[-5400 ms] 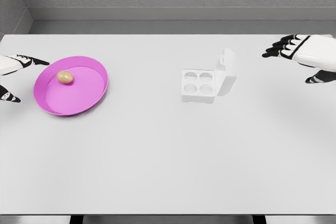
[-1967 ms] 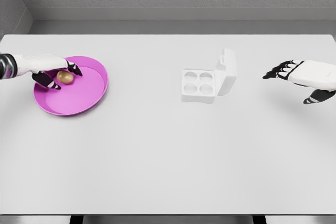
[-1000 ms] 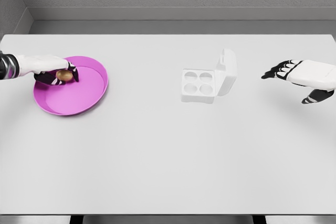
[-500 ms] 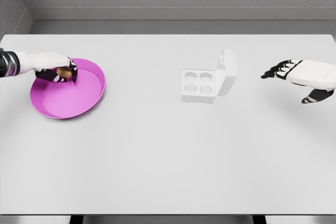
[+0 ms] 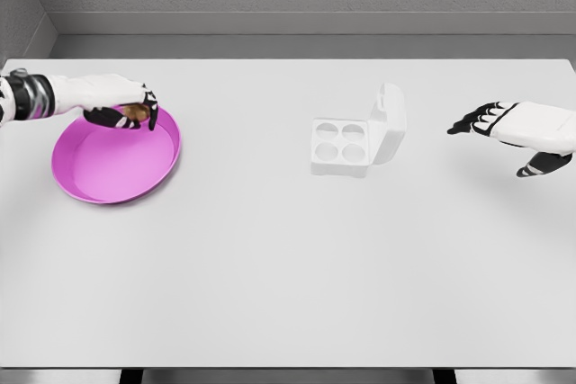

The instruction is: Pack egg into the box and close the box lid

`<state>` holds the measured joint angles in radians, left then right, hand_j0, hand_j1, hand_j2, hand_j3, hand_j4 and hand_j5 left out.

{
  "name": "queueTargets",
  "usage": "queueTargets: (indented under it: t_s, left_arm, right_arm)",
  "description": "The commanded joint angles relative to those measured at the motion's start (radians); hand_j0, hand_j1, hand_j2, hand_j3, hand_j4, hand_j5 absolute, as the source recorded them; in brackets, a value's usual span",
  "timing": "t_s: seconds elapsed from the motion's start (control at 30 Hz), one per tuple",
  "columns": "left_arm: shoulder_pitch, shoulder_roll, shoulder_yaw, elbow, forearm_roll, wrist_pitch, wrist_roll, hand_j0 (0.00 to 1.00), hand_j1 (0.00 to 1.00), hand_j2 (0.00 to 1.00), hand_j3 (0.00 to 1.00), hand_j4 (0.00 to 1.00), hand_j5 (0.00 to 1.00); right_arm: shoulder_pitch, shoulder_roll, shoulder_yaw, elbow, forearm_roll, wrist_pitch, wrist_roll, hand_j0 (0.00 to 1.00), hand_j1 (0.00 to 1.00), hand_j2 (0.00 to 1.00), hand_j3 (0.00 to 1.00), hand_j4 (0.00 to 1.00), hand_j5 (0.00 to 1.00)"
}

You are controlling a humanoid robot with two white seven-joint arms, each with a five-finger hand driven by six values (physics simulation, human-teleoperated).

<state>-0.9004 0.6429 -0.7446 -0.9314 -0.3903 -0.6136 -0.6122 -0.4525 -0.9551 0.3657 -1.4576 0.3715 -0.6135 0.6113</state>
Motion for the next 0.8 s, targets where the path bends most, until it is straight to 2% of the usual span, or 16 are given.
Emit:
queueTargets:
  t_s: [0.0,0.13,0.63,0.77]
  left_arm:
    - [0.000,-0.009,-0.001,-0.032,0.007,0.003,0.001,0.38,0.38,0.38,0.38,0.38,0.38]
    - [0.002,-0.029,-0.007,-0.086,0.007,0.003,0.001,0.38,0.38,0.38,0.38,0.38,0.38]
    - [-0.002,-0.178,-0.024,-0.095,0.004,0.003,0.001,0.38,0.38,0.38,0.38,0.38,0.38]
    - [-0.014,-0.219,-0.039,-0.095,0.002,0.003,0.001,0.38,0.38,0.38,0.38,0.38,0.38]
  right_arm:
    - [0.000,-0.002,-0.001,-0.001,-0.005,0.003,0.000,1.00,1.00,1.00,1.00,1.00,1.00]
    - [0.000,0.001,0.001,-0.001,-0.005,0.003,0.000,1.00,1.00,1.00,1.00,1.00,1.00]
    - [-0.002,0.004,0.007,-0.003,-0.006,0.003,0.000,1.00,1.00,1.00,1.00,1.00,1.00]
    - [-0.005,0.006,0.035,0.002,-0.005,0.003,0.000,1.00,1.00,1.00,1.00,1.00,1.00]
